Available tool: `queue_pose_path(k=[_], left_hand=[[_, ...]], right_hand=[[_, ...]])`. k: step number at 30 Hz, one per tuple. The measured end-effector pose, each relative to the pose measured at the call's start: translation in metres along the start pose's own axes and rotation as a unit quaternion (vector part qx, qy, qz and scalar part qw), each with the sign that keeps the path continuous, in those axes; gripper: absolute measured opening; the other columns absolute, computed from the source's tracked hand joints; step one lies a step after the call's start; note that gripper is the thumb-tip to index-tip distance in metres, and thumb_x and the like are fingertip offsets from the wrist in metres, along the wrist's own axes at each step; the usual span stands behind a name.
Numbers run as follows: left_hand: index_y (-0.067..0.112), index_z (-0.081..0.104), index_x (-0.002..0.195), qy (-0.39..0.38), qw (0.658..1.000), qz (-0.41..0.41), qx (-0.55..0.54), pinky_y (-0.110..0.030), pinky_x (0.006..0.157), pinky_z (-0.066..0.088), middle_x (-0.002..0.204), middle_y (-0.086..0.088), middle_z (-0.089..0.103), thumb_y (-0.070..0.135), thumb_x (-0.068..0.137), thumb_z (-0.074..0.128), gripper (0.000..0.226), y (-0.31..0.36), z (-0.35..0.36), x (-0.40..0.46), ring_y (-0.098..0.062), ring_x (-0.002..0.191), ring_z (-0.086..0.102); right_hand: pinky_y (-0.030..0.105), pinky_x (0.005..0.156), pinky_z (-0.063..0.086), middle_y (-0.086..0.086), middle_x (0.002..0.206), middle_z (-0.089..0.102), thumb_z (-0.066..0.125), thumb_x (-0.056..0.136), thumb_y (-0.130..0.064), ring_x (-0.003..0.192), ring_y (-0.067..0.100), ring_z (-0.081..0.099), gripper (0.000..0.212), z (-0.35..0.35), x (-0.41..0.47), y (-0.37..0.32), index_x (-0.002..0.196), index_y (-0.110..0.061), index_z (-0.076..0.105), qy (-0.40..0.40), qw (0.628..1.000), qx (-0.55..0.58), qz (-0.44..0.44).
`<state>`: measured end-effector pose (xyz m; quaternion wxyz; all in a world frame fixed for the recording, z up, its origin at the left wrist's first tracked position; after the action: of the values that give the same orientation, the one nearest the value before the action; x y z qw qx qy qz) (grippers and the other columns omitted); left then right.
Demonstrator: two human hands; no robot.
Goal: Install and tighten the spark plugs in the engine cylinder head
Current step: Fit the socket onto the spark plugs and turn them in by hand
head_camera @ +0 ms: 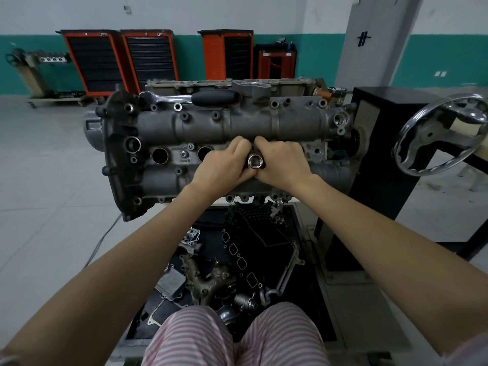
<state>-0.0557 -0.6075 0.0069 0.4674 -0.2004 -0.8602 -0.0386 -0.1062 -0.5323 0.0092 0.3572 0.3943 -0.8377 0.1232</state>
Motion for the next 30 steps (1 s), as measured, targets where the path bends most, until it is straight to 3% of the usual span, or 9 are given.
queue_pose_path(k=[6, 9, 12, 17, 21, 23, 27, 30], left_hand=[[0.012, 0.038, 0.094, 0.011, 1.000, -0.004, -0.014, -0.027, 0.030, 0.037, 0.073, -0.014, 0.061, 0.027, 0.082, 0.045, 0.021, 0.003, -0.004, -0.001, -0.032, 0.035, 0.049], [0.003, 0.047, 0.090, 0.009, 0.997, -0.063, -0.049, -0.029, 0.038, 0.038, 0.075, -0.015, 0.058, 0.033, 0.079, 0.048, 0.032, -0.005, -0.004, 0.000, -0.033, 0.042, 0.053], [0.000, 0.048, 0.078, -0.006, 0.997, -0.077, -0.031, -0.027, 0.042, 0.031, 0.071, -0.013, 0.053, 0.036, 0.080, 0.051, 0.036, -0.008, -0.002, 0.001, -0.034, 0.044, 0.051], [-0.002, 0.052, 0.074, -0.031, 0.998, -0.040, 0.023, -0.025, 0.038, 0.027, 0.070, -0.017, 0.053, 0.025, 0.086, 0.054, 0.029, -0.003, -0.001, 0.002, -0.034, 0.040, 0.049], [-0.005, 0.051, 0.075, -0.035, 0.998, -0.053, -0.006, -0.027, 0.038, 0.029, 0.072, -0.020, 0.054, 0.026, 0.085, 0.046, 0.033, 0.000, -0.003, 0.001, -0.034, 0.038, 0.048], [-0.006, 0.051, 0.075, -0.036, 0.998, -0.046, -0.012, -0.027, 0.038, 0.029, 0.071, -0.021, 0.053, 0.026, 0.085, 0.045, 0.034, 0.001, -0.004, 0.002, -0.035, 0.037, 0.047], [-0.006, 0.052, 0.075, -0.031, 0.999, -0.028, -0.010, -0.027, 0.034, 0.031, 0.070, -0.019, 0.053, 0.027, 0.085, 0.045, 0.036, 0.005, -0.006, 0.001, -0.032, 0.035, 0.045], [-0.004, 0.053, 0.075, -0.025, 0.999, -0.036, -0.001, -0.026, 0.037, 0.028, 0.069, -0.016, 0.054, 0.031, 0.082, 0.046, 0.036, 0.003, -0.006, 0.001, -0.032, 0.037, 0.046]], right_hand=[[0.035, 0.055, 0.034, 0.015, 0.077, 0.068, 0.059, 0.078, -0.022, 0.069, 0.038, 0.062, 0.020, -0.002, -0.001, -0.004, 0.091, -0.006, 0.062, 0.011, 1.000, -0.016, -0.018], [0.034, 0.052, 0.037, 0.016, 0.066, 0.065, 0.066, 0.072, -0.013, 0.058, 0.037, 0.061, 0.010, -0.006, -0.001, -0.003, 0.073, -0.004, 0.063, 0.021, 1.000, 0.014, -0.010], [0.030, 0.047, 0.040, 0.014, 0.054, 0.061, 0.072, 0.060, -0.006, 0.046, 0.033, 0.057, 0.015, -0.011, -0.004, -0.003, 0.057, -0.004, 0.057, 0.052, 0.998, 0.044, -0.006], [0.026, 0.049, 0.033, 0.014, 0.056, 0.062, 0.069, 0.066, -0.014, 0.050, 0.035, 0.058, 0.015, -0.012, -0.003, -0.002, 0.059, -0.006, 0.058, 0.059, 0.997, 0.040, 0.000], [0.032, 0.054, 0.031, 0.013, 0.076, 0.067, 0.059, 0.076, -0.026, 0.069, 0.037, 0.062, 0.021, -0.003, -0.001, -0.002, 0.084, -0.007, 0.055, 0.009, 1.000, -0.001, 0.006], [0.032, 0.055, 0.029, 0.013, 0.077, 0.067, 0.058, 0.076, -0.025, 0.069, 0.038, 0.061, 0.023, -0.002, -0.001, -0.002, 0.088, -0.006, 0.054, 0.011, 1.000, -0.015, 0.005], [0.030, 0.051, 0.029, 0.016, 0.061, 0.063, 0.066, 0.070, -0.014, 0.053, 0.037, 0.058, 0.013, -0.008, -0.002, -0.005, 0.074, -0.004, 0.058, 0.050, 0.999, 0.000, -0.001], [0.032, 0.050, 0.035, 0.018, 0.060, 0.062, 0.068, 0.069, -0.013, 0.054, 0.039, 0.059, 0.012, -0.008, 0.000, -0.001, 0.068, -0.005, 0.060, 0.034, 0.999, 0.018, 0.026]])
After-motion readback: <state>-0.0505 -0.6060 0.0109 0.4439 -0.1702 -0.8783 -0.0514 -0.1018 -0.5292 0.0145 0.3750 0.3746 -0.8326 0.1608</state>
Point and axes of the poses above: each hand's wrist, its own x-axis towards the middle knuckle, its own z-axis out of the palm, y = z × x, the point moved 7 cm from there along x, towards the middle knuckle
